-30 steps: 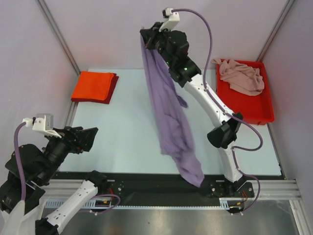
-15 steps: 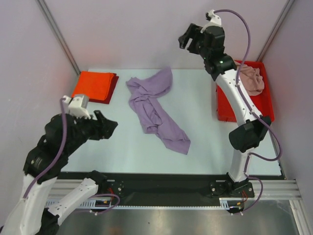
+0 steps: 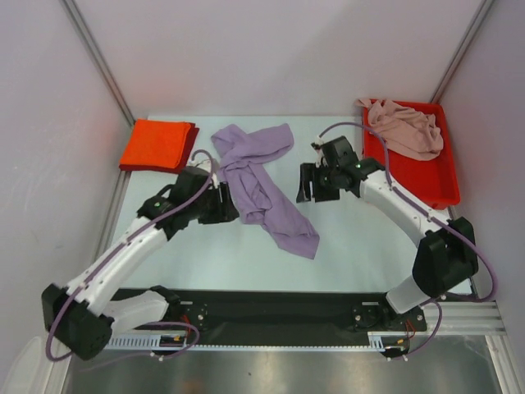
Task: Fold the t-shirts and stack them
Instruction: Move the tshirt to the center of the board, then flatten the tshirt out
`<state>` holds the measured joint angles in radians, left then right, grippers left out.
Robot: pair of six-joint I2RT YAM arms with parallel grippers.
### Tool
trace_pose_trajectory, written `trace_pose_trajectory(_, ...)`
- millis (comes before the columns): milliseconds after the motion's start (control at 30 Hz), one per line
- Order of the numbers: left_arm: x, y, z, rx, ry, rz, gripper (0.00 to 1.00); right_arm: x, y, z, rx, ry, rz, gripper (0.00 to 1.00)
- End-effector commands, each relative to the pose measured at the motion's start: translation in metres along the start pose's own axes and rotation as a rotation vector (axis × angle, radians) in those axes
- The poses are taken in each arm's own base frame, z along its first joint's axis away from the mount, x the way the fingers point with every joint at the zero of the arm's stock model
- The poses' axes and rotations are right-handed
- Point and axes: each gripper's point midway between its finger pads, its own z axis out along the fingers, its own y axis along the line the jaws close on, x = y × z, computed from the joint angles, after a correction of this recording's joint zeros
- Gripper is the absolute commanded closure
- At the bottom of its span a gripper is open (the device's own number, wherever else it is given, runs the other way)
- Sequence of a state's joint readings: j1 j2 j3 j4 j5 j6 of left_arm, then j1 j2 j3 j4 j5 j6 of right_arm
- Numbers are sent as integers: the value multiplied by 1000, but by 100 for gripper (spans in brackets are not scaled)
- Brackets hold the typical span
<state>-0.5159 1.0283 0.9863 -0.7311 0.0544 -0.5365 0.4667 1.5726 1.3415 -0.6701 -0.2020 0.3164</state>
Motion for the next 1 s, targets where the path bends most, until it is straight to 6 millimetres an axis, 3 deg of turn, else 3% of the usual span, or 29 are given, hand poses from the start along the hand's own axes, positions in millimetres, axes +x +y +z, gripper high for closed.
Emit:
trace_pose_trajectory(0, -20, -15, 36, 30, -65, 27, 40, 18, 21, -17, -102, -9, 11, 33)
trace_pose_trajectory(67, -17, -11, 59, -8, -23, 44, 40, 42, 28, -11, -126, 60, 16, 32)
trace_pose_trajectory(200, -23, -4, 90, -60, -9, 70, 40, 62, 37, 2, -122, 110, 5, 26)
trace_pose_trajectory(400, -9, 8, 128, -116, 76, 84, 45, 68, 39, 27, -73, 155, -21, 23)
trace_pose_trajectory(533, 0, 13, 143, -129, 115, 79, 50, 82, 42, 56, -33, 234, -50, 24)
trace_pose_trajectory(733, 2, 25, 154, -163, 127, 93, 53, 83, 47, 77, 50, 248, -108, 25)
trace_pose_trajectory(967, -4, 19, 164, -136, 131, 95, 57, 90, 44, 97, 119, 283, -138, 31)
